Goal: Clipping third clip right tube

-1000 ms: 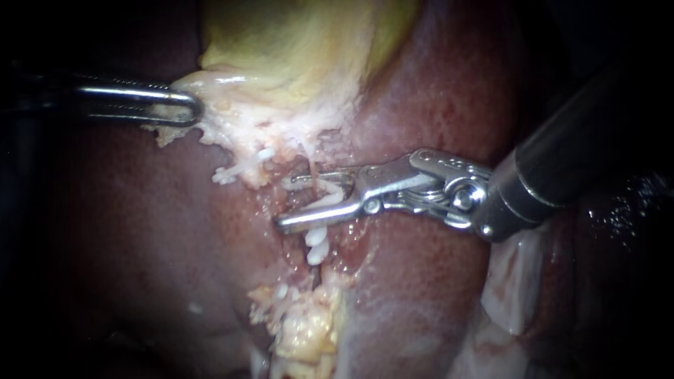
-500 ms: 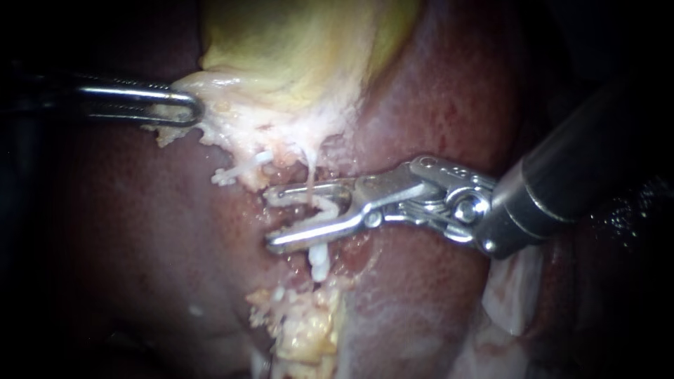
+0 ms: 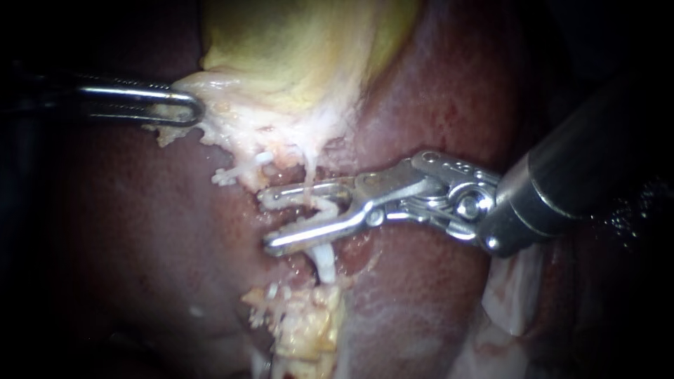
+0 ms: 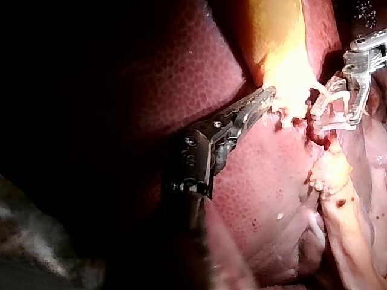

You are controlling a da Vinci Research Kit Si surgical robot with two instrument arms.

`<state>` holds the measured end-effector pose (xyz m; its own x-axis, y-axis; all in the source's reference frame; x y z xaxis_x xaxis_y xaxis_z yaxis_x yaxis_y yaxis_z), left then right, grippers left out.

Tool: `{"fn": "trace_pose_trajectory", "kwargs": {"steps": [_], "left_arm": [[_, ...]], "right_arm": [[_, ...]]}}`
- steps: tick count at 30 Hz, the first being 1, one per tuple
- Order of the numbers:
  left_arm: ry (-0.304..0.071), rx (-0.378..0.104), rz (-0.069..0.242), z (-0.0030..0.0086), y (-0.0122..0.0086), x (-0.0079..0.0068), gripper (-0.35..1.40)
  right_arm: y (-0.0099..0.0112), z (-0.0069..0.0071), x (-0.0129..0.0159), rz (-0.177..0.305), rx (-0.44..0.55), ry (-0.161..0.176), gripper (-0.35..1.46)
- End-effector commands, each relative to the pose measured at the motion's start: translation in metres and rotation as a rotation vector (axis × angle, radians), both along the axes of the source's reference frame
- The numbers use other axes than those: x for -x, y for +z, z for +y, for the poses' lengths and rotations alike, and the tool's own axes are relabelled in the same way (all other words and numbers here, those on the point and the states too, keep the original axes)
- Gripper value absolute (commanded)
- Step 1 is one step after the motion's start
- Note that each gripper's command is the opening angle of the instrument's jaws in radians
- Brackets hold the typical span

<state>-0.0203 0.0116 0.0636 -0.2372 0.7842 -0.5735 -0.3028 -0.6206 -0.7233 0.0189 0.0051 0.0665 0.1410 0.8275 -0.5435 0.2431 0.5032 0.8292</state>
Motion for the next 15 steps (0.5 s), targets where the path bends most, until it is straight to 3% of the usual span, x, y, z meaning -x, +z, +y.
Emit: {"fn": "trace_pose_trajectory", "kwargs": {"steps": [1,7,15], "left_arm": [[0.000,0.000,0.000,0.0000,0.0000,0.0000,-0.35],[0.000,0.000,0.000,0.0000,0.0000,0.0000,-0.35],[0.000,0.000,0.000,0.0000,0.0000,0.0000,-0.35]], "right_arm": [[-0.0002,0.0002,0.0000,-0.002,-0.001,0.005,0.33],[-0.0002,0.0007,0.0001,-0.033,-0.024,0.046,0.20],[0.0004,0.0011,0.0005,-0.051,-0.040,0.068,-0.04]]}}
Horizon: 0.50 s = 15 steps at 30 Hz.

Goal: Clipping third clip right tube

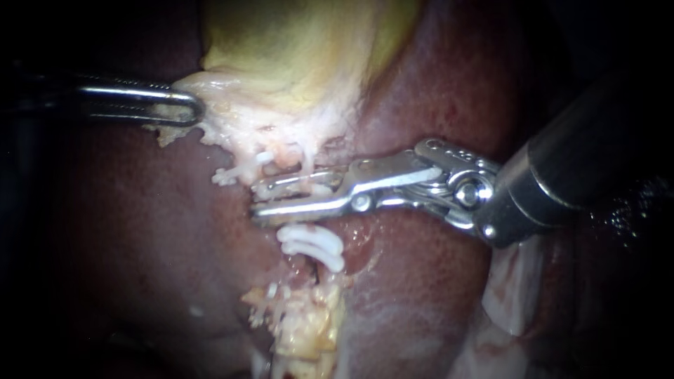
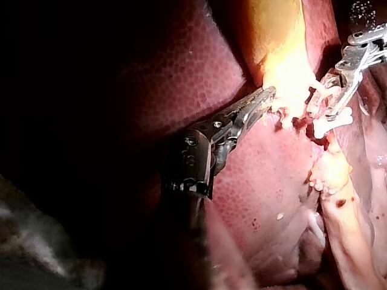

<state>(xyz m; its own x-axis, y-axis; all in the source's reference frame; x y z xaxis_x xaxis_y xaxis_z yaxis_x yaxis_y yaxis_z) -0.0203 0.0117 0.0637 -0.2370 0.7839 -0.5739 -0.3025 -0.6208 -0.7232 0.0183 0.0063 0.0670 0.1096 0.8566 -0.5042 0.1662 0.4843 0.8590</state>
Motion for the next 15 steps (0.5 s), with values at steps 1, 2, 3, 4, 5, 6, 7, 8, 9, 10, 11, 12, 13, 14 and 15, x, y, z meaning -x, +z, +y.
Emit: {"fn": "trace_pose_trajectory", "kwargs": {"steps": [1,2,3,4,5,6,7,8,9,10,11,12,13,14,15], "left_arm": [[0.000,0.000,0.000,0.0000,0.0000,0.0000,-0.35],[0.000,0.000,0.000,0.0000,0.0000,0.0000,-0.35],[0.000,0.000,0.000,0.0000,0.0000,0.0000,-0.35],[0.000,0.000,0.000,0.0000,0.0000,0.0000,-0.35],[0.000,0.000,0.000,0.0000,0.0000,0.0000,-0.35],[0.000,0.000,0.000,0.0000,0.0000,0.0000,-0.35],[0.000,0.000,0.000,0.0000,0.0000,0.0000,-0.35],[0.000,0.000,0.000,0.0000,0.0000,0.0000,-0.35],[0.000,0.000,0.000,0.0000,0.0000,0.0000,-0.35],[0.000,0.000,0.000,0.0000,0.0000,0.0000,-0.35],[0.000,0.000,0.000,0.0000,0.0000,0.0000,-0.35],[0.000,0.000,0.000,0.0000,0.0000,0.0000,-0.35],[0.000,0.000,0.000,0.0000,0.0000,0.0000,-0.35],[0.000,0.000,0.000,0.0000,0.0000,0.0000,-0.35],[0.000,0.000,0.000,0.0000,0.0000,0.0000,-0.35]], "right_arm": [[0.0000,0.0000,0.0000,-0.002,-0.007,0.000,-0.08],[0.0001,0.0001,0.0001,-0.004,-0.019,0.000,-0.13],[0.0001,0.0001,0.0001,-0.005,-0.019,0.000,-0.15],[0.0002,0.0002,0.0001,-0.007,-0.030,0.000,-0.19],[0.0003,0.0002,0.0001,-0.009,-0.041,-0.001,-0.23],[0.0003,0.0001,0.0002,-0.010,-0.047,-0.001,-0.28],[0.0004,0.0001,0.0002,-0.011,-0.052,-0.002,-0.34],[0.0005,0.0000,0.0003,-0.012,-0.057,-0.003,-0.35],[0.0006,0.0000,0.0003,-0.013,-0.063,-0.004,-0.35],[0.0007,0.0000,0.0004,-0.014,-0.068,-0.004,-0.35],[0.0008,-0.0001,0.0005,-0.016,-0.073,-0.005,-0.35],[0.0009,-0.0001,0.0005,-0.013,-0.073,-0.004,-0.35],[0.0010,-0.0001,0.0006,-0.013,-0.073,-0.004,-0.35],[0.0010,-0.0001,0.0006,-0.013,-0.073,-0.004,-0.35],[0.0011,-0.0002,0.0007,-0.013,-0.072,-0.004,-0.35]]}}
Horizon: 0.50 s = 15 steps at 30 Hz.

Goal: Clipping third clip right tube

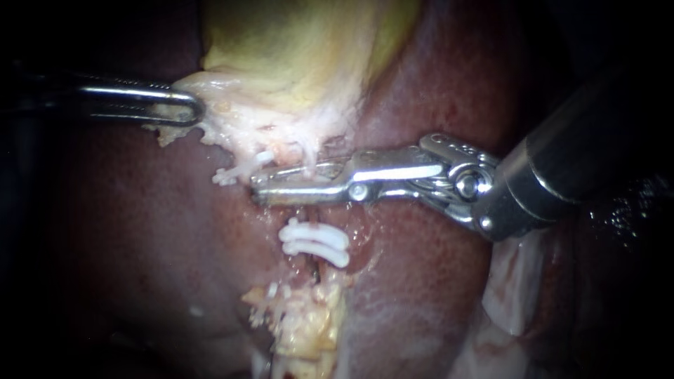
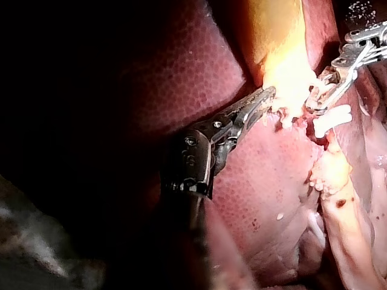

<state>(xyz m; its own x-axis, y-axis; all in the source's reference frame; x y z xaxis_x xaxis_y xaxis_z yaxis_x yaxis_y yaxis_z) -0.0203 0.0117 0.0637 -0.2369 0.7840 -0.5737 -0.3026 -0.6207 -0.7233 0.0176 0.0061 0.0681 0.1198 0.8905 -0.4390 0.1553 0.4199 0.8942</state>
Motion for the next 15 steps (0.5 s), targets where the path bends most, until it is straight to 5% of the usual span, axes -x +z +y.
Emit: {"fn": "trace_pose_trajectory", "kwargs": {"steps": [1,15], "left_arm": [[0.000,0.000,0.000,0.0000,0.0000,0.0000,-0.35],[0.000,0.000,0.000,0.0000,0.0000,0.0000,-0.35]], "right_arm": [[0.0001,-0.0001,0.0000,0.002,0.001,-0.001,-0.35],[0.0003,-0.0002,0.0000,0.001,0.003,0.000,-0.35]]}}
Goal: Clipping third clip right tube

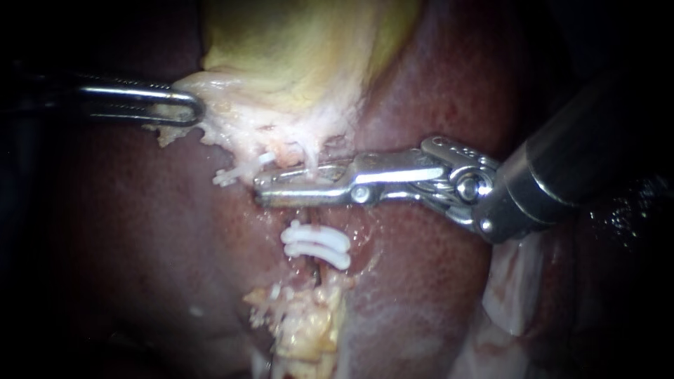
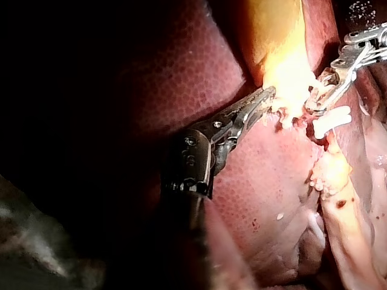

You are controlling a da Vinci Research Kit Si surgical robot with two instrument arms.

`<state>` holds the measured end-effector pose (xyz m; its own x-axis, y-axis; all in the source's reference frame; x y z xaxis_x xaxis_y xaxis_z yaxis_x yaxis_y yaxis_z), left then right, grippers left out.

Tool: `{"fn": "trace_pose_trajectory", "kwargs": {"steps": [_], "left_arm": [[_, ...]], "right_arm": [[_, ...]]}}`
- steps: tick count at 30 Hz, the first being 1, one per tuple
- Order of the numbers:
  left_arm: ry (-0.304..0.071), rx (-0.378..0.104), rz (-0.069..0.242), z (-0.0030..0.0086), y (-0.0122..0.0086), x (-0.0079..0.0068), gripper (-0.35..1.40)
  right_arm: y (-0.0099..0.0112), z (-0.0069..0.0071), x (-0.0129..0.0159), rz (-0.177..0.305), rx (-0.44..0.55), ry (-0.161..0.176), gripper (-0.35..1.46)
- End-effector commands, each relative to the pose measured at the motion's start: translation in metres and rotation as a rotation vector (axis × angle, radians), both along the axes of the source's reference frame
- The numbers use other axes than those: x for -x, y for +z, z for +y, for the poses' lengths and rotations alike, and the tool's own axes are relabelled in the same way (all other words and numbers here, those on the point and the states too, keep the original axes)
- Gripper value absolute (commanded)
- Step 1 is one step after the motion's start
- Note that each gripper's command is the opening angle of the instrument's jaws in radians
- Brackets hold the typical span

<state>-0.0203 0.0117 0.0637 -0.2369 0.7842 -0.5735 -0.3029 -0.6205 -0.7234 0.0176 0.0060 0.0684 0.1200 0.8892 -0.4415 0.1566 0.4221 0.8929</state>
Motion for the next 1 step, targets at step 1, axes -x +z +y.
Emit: {"fn": "trace_pose_trajectory", "kwargs": {"steps": [1], "left_arm": [[0.000,0.000,0.000,0.0000,0.0000,0.0000,-0.35]], "right_arm": [[0.0001,0.0000,0.0000,-0.001,0.000,0.001,-0.35]]}}
